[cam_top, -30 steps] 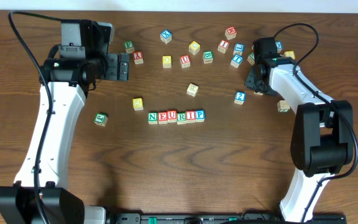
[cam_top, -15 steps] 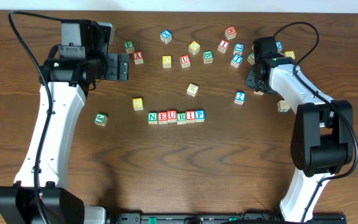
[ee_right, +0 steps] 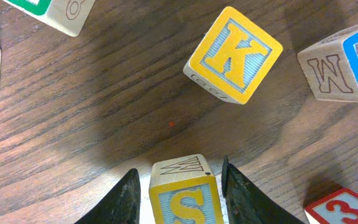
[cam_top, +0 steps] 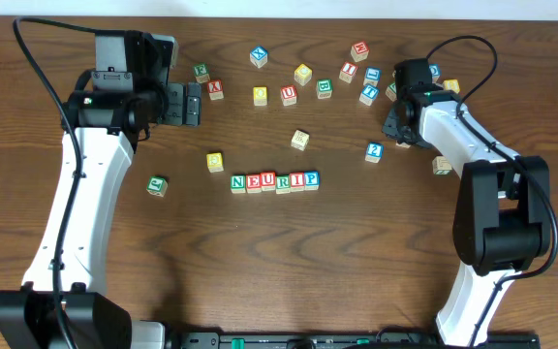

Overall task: Spell out NEURIPS
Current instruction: 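Close the right gripper on the yellow S block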

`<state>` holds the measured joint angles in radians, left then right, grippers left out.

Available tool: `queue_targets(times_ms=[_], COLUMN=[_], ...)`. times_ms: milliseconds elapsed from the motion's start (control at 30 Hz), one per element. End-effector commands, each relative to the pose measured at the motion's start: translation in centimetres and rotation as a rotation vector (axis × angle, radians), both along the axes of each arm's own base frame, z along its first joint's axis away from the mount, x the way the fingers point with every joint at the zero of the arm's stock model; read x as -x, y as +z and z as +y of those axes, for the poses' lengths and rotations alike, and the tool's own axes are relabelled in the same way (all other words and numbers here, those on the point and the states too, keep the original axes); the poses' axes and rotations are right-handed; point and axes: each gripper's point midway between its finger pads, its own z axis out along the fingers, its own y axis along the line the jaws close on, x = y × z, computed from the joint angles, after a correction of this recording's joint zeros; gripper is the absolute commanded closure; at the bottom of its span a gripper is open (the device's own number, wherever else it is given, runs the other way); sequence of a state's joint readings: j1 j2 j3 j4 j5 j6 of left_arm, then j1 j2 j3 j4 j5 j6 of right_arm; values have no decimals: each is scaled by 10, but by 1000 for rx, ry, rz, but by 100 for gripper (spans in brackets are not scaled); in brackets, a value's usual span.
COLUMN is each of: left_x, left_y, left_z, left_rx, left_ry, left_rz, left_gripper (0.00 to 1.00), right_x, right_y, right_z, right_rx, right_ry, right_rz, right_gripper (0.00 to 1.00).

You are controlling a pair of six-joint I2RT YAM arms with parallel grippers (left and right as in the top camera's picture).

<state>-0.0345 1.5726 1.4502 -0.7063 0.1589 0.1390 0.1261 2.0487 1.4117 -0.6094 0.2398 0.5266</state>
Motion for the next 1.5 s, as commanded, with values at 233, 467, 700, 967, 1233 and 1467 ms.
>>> queue_targets(times_ms=[233,467,700,967,1233,1467], left_x=[-4,-4,-4,-4,-4,-4], left_y=[12,12,12,12,12,12], left_z=[0,0,0,0,0,0], left_rx=[0,0,-1,-1,-1,0], left_ry=[-8,-8,-8,-8,-8,-8], left_rz=[-30,-30,-31,-31,-31,-30], left_gripper=[2,2,2,2,2,2], right_x=[5,4,5,7,8,3], right_y=[-15,-15,-15,-16,-14,15], right_z=[7,2,5,4,5,5], right_rx=[10,9,9,10,10,12], right_ry=[-11,-23,-17,-18,-16,7], right_rz=[24,25,28,37,38,-16], right_gripper=[62,65,71,83,82,81])
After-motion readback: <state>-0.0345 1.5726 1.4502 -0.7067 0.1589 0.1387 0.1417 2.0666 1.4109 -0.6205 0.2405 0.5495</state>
